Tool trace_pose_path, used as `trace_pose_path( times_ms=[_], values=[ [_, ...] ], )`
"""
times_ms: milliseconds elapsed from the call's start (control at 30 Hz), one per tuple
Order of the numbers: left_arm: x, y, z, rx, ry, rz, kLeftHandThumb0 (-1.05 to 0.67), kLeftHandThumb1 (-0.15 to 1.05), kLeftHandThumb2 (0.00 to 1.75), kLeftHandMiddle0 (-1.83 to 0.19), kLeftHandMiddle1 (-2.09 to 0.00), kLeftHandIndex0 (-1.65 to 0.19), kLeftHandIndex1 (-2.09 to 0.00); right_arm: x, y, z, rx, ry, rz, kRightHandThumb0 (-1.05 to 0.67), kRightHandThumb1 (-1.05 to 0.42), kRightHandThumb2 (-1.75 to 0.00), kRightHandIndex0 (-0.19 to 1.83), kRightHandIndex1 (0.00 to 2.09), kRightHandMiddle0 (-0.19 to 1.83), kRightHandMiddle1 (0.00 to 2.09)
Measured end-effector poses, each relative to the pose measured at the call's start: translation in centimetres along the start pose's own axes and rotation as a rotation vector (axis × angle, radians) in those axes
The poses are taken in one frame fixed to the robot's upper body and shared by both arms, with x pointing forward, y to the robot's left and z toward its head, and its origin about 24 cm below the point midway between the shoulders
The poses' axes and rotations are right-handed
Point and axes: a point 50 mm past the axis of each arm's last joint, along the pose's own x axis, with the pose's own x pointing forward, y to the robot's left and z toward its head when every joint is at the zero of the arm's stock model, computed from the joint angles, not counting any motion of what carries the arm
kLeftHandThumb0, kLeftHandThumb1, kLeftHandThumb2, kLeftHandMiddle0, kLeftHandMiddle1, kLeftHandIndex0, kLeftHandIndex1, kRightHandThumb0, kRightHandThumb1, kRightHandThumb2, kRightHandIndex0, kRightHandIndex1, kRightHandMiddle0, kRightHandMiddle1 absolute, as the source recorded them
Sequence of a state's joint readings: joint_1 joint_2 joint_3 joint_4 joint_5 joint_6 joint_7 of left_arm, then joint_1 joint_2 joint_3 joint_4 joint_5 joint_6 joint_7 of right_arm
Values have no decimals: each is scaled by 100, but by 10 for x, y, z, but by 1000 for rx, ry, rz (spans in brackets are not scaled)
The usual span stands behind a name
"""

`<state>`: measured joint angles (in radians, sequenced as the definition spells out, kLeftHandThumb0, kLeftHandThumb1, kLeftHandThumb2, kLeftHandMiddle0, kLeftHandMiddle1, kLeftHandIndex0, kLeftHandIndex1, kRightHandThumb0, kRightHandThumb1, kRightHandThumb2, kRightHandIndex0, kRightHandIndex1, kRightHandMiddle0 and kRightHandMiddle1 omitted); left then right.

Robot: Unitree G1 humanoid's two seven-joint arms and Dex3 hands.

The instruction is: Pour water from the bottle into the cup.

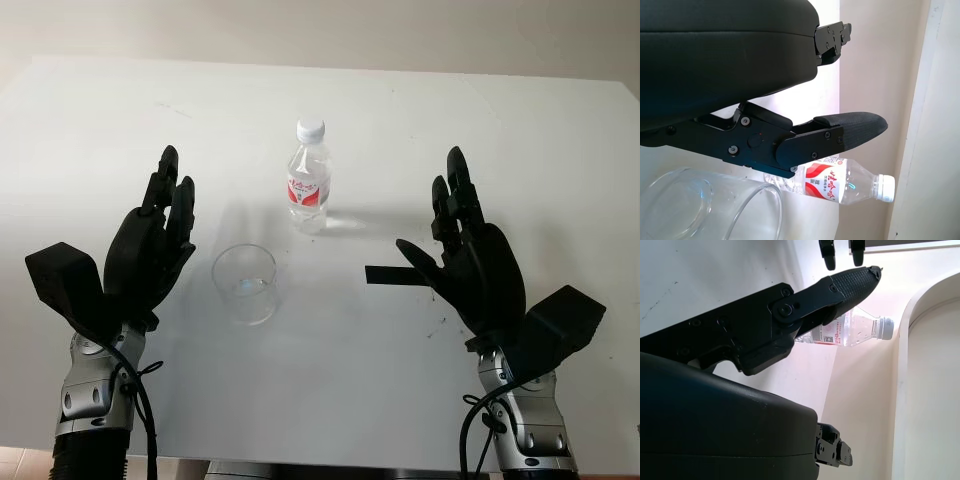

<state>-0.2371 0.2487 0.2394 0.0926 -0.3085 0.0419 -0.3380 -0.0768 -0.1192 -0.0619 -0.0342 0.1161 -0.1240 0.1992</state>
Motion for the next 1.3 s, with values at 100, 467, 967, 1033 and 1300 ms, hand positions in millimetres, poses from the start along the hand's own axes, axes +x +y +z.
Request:
trace_pose_path(
  times_ms=[100, 467, 967, 1033, 1300],
  values=[
    [0, 0, 0, 0, 0, -1, -75, 105, 62, 19, 0, 19, 0, 0, 0, 0, -3, 5, -2, -87, -94, -5, -19, 0, -19, 0],
    [9, 0, 0, 1, -5, -1, -76, 105, 61, 19, 0, 19, 0, 15, 0, -8, -7, 37, 22, -93, -93, -5, -19, 0, -19, 0],
    [9, 6, 2, -19, -46, 31, -77, 105, 72, 19, 0, 19, 0, 113, 33, 20, -91, -16, 196, -100, -90, -6, -19, 0, -19, 0],
    [9, 6, 2, -24, -49, 33, -76, 105, 72, 19, 0, 19, 0, 119, 37, 21, -99, -19, 213, -100, -91, -6, -19, 0, -19, 0],
    [9, 7, 2, -30, -52, 49, -75, 105, 72, 19, 0, 19, 0, 134, 49, 10, -98, 63, 274, -98, -90, -5, -19, 0, -19, 0]
  ],
)
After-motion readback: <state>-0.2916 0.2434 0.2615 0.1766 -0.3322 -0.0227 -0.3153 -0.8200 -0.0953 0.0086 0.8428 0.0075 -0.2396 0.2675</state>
